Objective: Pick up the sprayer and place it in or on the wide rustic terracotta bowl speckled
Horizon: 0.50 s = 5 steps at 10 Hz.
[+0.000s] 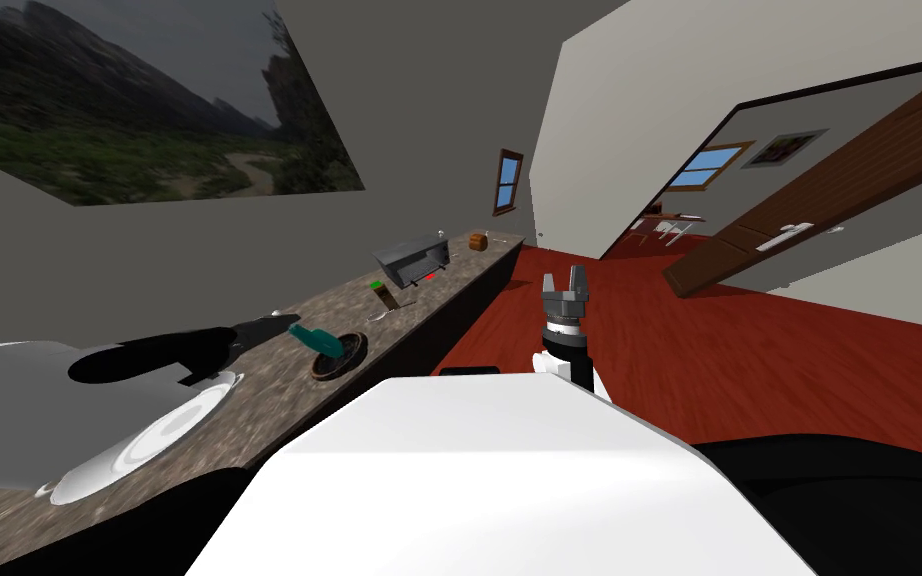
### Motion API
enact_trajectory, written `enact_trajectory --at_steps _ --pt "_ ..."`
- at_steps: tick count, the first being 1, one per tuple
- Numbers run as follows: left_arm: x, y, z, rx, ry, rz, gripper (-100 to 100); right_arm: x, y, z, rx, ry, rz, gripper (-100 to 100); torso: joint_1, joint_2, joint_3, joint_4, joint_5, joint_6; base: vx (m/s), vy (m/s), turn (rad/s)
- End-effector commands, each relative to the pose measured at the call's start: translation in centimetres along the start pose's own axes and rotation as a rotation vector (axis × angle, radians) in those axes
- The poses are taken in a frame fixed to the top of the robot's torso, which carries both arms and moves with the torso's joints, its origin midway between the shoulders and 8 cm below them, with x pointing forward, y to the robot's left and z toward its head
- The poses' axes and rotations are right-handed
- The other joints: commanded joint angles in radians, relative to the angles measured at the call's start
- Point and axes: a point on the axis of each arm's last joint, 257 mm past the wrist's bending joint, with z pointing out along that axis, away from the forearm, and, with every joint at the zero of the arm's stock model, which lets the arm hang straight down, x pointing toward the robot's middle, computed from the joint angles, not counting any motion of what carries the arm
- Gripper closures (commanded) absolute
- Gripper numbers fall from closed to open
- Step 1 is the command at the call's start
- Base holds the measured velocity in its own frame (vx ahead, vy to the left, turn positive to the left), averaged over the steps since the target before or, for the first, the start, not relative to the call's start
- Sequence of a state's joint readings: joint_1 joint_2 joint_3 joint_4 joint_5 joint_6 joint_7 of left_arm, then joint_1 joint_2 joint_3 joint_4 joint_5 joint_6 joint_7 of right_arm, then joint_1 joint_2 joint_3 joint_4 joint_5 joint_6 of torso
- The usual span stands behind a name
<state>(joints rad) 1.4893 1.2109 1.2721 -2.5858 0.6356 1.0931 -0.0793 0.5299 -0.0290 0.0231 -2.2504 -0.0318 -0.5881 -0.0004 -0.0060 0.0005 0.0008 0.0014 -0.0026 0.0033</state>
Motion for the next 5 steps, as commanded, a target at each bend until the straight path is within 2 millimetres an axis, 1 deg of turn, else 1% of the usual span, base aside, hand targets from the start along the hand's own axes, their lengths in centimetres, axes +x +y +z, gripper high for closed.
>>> enact_trajectory --at_steps 1,2,5 --pt "0.00 0.00 0.00 0.000 0.000 0.000 -100 0.00 0.00 0.00 0.000 0.000 0.000 0 0.000 0.000 0.000 0.000 0.000 0.000 -0.002 0.005 0.011" --pt "-0.06 -0.02 -0.01 -0.001 0.000 -0.002 0 0.00 0.00 0.00 0.000 0.000 0.000 0 -0.001 -0.001 0.000 0.000 0.000 0.000 0.000 0.000 0.000" --pt "-0.05 -0.01 -0.01 -0.001 0.000 -0.002 0 0.00 0.00 0.00 0.000 0.000 0.000 0 -0.001 -0.001 -0.001 0.000 0.000 0.000 0.000 0.000 0.000"
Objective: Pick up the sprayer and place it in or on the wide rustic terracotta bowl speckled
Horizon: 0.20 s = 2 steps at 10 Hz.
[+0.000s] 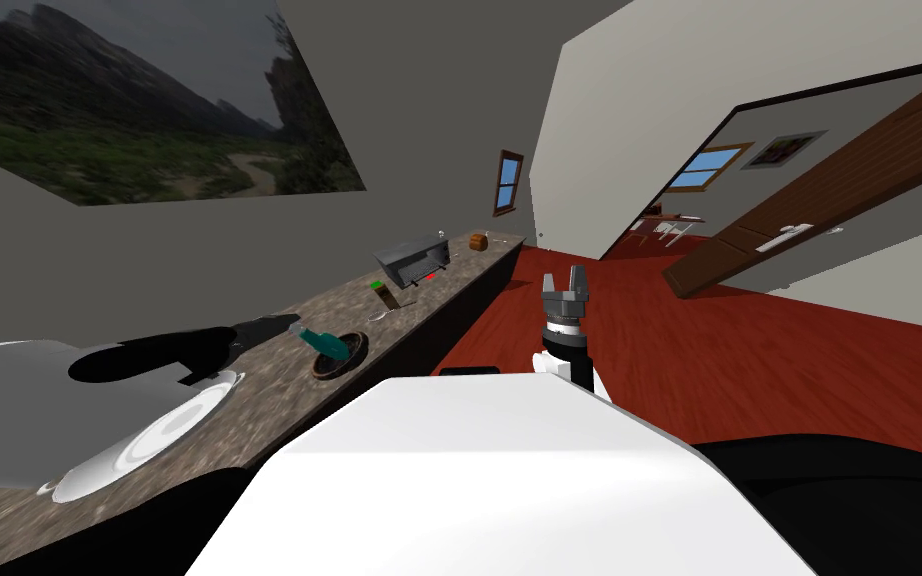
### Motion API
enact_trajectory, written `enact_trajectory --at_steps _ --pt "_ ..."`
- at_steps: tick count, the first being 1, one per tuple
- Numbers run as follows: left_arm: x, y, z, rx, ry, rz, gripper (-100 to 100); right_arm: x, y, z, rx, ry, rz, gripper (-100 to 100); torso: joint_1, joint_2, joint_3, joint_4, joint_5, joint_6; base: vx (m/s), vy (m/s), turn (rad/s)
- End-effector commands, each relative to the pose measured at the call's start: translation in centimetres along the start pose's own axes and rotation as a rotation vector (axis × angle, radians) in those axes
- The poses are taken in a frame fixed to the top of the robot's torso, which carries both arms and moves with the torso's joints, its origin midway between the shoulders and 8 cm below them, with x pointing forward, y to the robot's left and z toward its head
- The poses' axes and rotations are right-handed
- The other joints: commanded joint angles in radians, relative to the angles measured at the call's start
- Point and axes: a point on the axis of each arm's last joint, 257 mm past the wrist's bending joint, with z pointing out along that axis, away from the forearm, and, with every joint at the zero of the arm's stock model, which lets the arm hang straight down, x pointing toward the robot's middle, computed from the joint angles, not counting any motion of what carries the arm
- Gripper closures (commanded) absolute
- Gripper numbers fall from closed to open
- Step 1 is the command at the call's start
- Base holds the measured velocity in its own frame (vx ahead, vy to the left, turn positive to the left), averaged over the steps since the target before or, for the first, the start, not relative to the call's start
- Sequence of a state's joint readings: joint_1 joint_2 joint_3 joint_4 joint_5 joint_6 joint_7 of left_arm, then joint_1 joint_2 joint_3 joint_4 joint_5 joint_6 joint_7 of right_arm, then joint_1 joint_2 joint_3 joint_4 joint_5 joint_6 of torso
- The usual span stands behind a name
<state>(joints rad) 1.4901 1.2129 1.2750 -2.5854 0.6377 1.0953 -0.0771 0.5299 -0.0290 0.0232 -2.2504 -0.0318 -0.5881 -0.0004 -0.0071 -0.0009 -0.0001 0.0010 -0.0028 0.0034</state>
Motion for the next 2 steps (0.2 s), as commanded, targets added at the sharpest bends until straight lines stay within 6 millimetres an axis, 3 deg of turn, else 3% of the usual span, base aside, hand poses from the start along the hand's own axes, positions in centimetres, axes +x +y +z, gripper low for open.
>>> enact_trajectory --at_steps 1,2 --pt "0.00 0.00 0.00 0.000 0.000 0.000 0 0.00 0.00 0.00 0.000 0.000 0.000 0 0.000 0.000 0.000 0.000 0.000 0.000 0.000 0.000 0.000" --pt "0.00 0.00 0.00 0.000 0.000 0.000 0 0.00 0.00 0.00 0.000 0.000 0.000 0 0.000 0.000 0.000 0.000 0.000 0.000 0.000 0.000 0.000"
